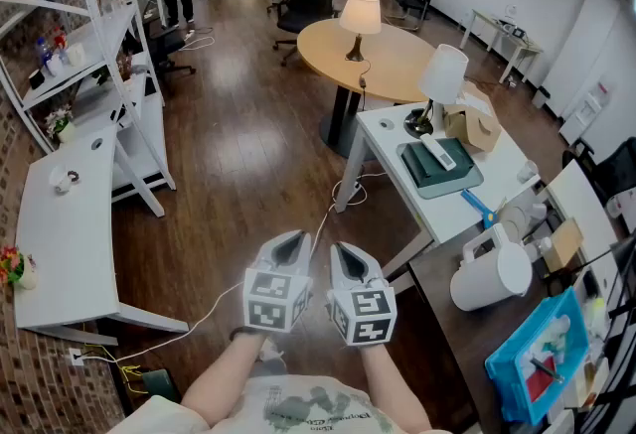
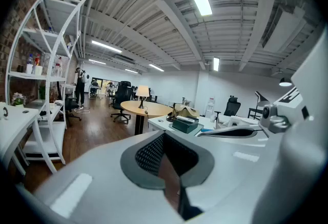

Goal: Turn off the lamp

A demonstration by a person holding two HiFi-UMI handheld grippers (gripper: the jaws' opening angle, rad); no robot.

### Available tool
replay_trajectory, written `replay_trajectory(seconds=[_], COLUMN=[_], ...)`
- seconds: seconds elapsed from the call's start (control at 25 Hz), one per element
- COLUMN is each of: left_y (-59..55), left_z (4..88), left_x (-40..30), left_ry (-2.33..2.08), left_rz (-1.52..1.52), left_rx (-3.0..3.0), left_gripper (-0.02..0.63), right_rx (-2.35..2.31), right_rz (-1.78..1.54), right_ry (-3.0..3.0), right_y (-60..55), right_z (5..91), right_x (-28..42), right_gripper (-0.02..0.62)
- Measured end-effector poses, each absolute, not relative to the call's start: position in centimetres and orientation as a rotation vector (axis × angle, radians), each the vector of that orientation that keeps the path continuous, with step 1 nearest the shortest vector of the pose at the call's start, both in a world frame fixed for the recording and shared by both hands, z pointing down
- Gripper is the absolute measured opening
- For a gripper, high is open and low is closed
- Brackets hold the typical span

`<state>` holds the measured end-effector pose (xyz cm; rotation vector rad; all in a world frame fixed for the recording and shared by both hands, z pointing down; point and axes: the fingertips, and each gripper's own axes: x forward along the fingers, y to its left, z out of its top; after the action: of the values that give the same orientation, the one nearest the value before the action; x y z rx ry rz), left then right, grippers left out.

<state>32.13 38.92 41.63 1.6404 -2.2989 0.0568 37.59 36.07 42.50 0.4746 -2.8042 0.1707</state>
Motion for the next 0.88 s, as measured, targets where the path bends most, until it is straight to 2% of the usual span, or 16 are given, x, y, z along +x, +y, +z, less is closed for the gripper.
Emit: replay_trajectory(seconds=[0.44,0.88], left_y=[39.9,39.2], left_z=[42.6,43.6], left_x=[23.2,20.9], left_ry=[-2.202,-2.098], left_rz=[0.028,0.036], left_rx=[1.708,1.798], left_gripper=[0.000,0.000], right_rx=[0.525,0.586], right_rz=[0.180,0.169], right_ry=[-2.754,-2.739], right_y=[37.3,37.7], right_z=[42.9,42.8], right_x=[28.2,24.7], right_gripper=[0.000,0.000])
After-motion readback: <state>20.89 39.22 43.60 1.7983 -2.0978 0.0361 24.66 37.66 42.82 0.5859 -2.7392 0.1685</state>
